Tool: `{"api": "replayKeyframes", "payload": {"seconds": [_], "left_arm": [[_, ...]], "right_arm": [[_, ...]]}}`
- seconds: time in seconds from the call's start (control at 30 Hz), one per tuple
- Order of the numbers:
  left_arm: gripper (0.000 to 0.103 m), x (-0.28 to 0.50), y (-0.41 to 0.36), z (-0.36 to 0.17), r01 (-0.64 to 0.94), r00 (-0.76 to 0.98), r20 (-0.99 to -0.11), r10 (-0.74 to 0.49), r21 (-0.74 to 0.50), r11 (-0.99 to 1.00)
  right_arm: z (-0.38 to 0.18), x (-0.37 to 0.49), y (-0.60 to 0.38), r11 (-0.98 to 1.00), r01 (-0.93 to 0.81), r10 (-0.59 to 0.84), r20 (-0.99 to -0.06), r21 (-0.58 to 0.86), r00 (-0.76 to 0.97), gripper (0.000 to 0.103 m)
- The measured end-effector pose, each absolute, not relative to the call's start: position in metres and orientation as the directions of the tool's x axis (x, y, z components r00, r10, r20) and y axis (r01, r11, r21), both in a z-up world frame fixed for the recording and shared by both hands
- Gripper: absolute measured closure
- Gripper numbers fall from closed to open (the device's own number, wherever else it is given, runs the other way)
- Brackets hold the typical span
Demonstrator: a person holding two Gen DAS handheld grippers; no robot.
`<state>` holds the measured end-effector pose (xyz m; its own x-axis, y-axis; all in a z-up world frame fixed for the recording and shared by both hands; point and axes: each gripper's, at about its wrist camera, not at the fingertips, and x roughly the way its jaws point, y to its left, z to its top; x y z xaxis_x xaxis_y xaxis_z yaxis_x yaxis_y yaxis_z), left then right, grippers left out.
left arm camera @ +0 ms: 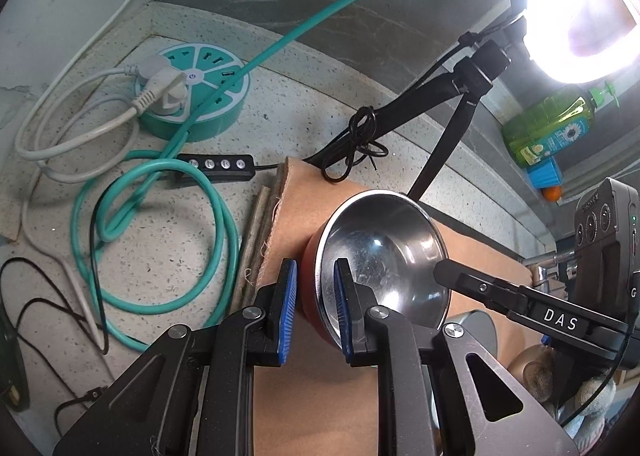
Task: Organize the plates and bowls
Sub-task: 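Close the left gripper on the red bowl's rim, then lift the red bowl and lower it into the large steel bowl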
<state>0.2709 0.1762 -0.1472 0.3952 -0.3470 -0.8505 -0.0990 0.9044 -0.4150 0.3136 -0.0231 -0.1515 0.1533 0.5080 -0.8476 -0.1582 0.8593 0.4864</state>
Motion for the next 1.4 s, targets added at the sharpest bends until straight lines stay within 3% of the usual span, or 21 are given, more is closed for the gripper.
{"api": "replayKeyframes", "payload": {"seconds": [0.2, 0.53, 1.4], "left_arm": [[0.088, 0.272, 0.172, -0.150, -0.094, 0.398, -0.849, -0.347, -0.414, 0.905], [0.088, 0.263, 0.178, -0.141, -0.105, 0.422, -0.838, -0.346, -0.425, 0.899], [0.088, 0.168, 0.172, -0.031, -0.015, 0.601, -0.734, -0.315, -0.405, 0.914]], "right_arm": [[-0.156, 0.315, -0.022, 0.862, -0.157, 0.503, -0.851, 0.482, 0.150, 0.095], [-0.151, 0.309, -0.022, 0.855, -0.157, 0.516, -0.842, 0.495, 0.154, 0.095], [-0.053, 0.213, -0.049, 0.753, -0.282, 0.654, -0.724, 0.595, 0.217, 0.095]]}}
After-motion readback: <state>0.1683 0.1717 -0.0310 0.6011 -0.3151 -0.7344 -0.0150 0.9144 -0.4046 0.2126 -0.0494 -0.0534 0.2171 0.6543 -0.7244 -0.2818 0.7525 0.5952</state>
